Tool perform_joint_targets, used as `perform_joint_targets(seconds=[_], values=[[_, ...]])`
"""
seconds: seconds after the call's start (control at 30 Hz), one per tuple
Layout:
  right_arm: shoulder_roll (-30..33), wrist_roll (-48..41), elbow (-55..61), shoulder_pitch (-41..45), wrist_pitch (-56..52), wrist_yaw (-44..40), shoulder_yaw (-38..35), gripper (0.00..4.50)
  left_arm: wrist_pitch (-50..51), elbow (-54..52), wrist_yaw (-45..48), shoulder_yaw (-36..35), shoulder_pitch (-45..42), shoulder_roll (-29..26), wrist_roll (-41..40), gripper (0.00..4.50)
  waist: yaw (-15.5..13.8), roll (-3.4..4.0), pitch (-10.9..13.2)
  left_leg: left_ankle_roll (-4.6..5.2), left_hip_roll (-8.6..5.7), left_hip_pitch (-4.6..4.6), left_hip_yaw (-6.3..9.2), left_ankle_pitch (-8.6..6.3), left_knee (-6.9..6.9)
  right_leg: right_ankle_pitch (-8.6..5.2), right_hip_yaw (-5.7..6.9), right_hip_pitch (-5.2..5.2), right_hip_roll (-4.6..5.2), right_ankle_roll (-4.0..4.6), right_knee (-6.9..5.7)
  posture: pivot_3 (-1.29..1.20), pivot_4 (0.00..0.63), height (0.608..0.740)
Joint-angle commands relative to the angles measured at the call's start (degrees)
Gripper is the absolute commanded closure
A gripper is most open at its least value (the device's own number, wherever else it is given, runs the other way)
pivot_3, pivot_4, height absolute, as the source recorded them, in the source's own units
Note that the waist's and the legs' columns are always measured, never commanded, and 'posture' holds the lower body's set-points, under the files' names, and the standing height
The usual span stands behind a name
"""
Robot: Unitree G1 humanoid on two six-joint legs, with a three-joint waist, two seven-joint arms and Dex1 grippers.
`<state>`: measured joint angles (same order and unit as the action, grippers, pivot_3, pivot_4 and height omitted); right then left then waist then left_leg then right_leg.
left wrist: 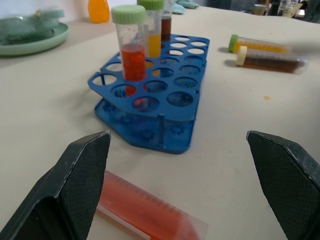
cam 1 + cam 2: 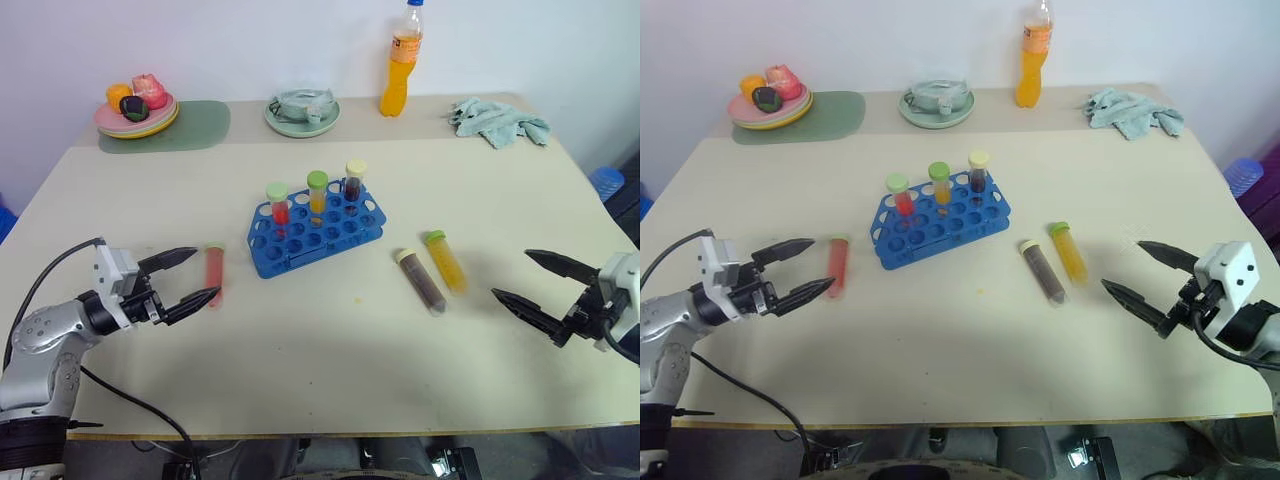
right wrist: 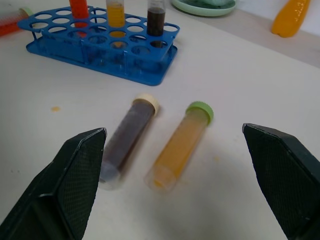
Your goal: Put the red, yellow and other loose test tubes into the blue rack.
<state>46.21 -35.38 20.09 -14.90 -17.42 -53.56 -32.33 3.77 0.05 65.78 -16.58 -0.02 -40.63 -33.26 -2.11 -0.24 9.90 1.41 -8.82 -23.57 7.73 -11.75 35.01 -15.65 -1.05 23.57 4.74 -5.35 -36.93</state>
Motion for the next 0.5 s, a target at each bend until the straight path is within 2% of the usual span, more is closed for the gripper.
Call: perform_joint_targets(seconds=[0.03,0.27,0.5], values=[[0.8,-2.09,2.98,0.92,-2.23,1.52,-2.16,0.0,0.57,-2.07,-0.38,-1.68,0.29,-0.87,-0.52,0.05,-0.04,0.0,0.0,0.0,0.0,0.0,0.0,0.0,0.0,0.0,0.0,0.0,0.0,0.0,0.0,0.0,0.15,0.74],[0.98,-2.29,5.75,2.48,-5.6,3.61,-1.29,0.0,3.9,-3.25,0.59,-1.98,-0.73,-0.73,-3.27,0.05,-0.04,0.0,0.01,0.01,0.0,-0.01,-0.01,-0.01,0.0,0.0,0.0,-0.02,0.01,-0.01,0.04,0.0,0.15,0.74],[2.2,-4.5,6.84,10.31,-14.43,9.29,2.29,0.0,5.73,-3.73,3.93,-0.84,-4.36,-0.28,-6.24,0.05,0.06,0.0,0.02,0.02,0.01,-0.01,-0.02,-0.01,0.0,0.0,0.02,0.0,0.01,0.0,0.06,0.0,0.15,0.74]])
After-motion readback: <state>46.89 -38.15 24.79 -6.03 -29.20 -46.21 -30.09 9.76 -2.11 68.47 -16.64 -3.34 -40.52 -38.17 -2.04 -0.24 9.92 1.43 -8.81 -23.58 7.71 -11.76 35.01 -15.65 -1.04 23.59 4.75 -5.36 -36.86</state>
